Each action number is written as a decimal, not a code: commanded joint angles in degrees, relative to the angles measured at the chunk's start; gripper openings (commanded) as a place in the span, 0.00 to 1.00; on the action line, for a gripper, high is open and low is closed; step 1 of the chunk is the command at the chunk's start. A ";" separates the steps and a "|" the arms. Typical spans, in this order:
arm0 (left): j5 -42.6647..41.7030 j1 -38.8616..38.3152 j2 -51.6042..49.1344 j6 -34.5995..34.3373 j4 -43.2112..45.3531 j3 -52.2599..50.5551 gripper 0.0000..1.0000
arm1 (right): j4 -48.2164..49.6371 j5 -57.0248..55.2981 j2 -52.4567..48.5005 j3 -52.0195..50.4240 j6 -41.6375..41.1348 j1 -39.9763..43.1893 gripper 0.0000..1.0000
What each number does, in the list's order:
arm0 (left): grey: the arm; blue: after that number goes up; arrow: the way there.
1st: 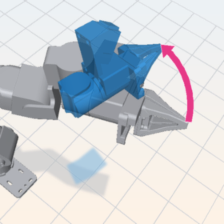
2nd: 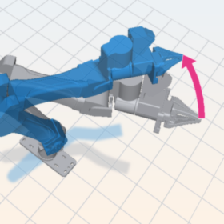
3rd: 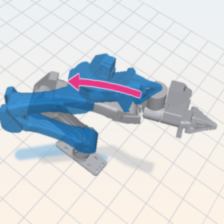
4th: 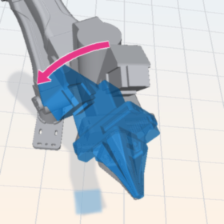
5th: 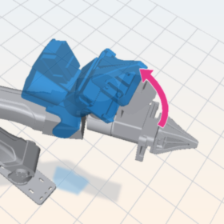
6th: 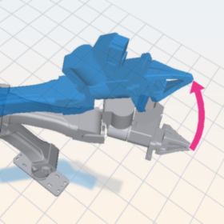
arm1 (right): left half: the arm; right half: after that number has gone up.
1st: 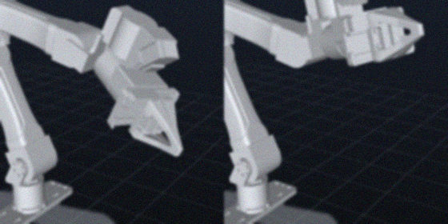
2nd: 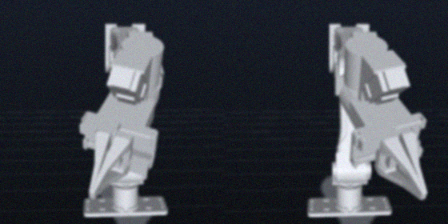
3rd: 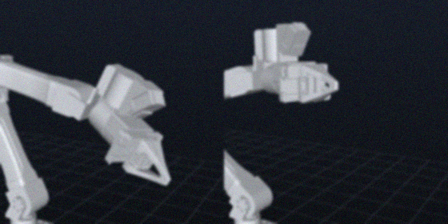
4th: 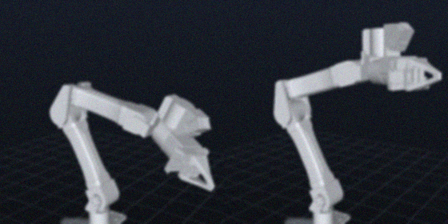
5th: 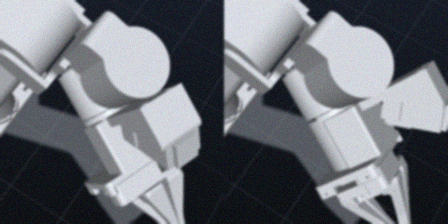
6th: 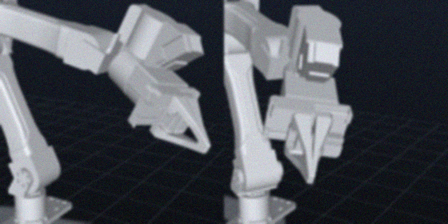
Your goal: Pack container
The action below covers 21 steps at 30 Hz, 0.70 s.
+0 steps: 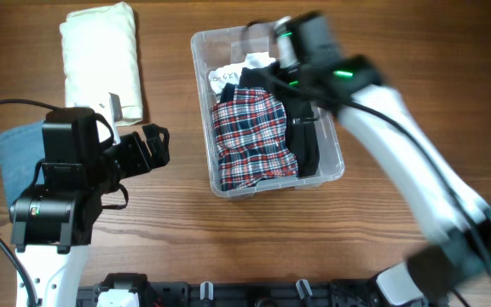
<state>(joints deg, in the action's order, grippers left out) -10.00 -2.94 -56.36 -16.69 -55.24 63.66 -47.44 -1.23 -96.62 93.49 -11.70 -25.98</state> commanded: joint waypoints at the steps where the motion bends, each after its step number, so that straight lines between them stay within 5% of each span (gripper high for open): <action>1: -0.87 2.03 0.02 -0.52 0.33 0.87 1.00 | -6.54 -3.67 9.57 1.01 -0.42 7.67 0.44; 5: -0.68 12.04 -1.79 -1.03 0.11 0.87 1.00 | -13.51 -3.19 9.09 -1.88 -0.31 14.40 0.46; 9: -3.91 38.32 -8.55 -2.45 -0.09 0.87 1.00 | -13.11 -0.20 6.56 -6.80 -0.26 14.97 0.46; 18: -3.48 64.43 -28.94 -6.34 15.41 0.87 1.00 | -12.66 0.02 6.05 -8.76 0.79 14.97 0.47; 21: -3.52 67.45 -35.08 -6.08 19.50 0.87 1.00 | -12.70 0.02 6.05 -8.76 1.18 14.97 0.47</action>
<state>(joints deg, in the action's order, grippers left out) -13.41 61.06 -85.47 -21.43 -38.28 64.16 -60.12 -1.89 -89.97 85.08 -11.62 -11.05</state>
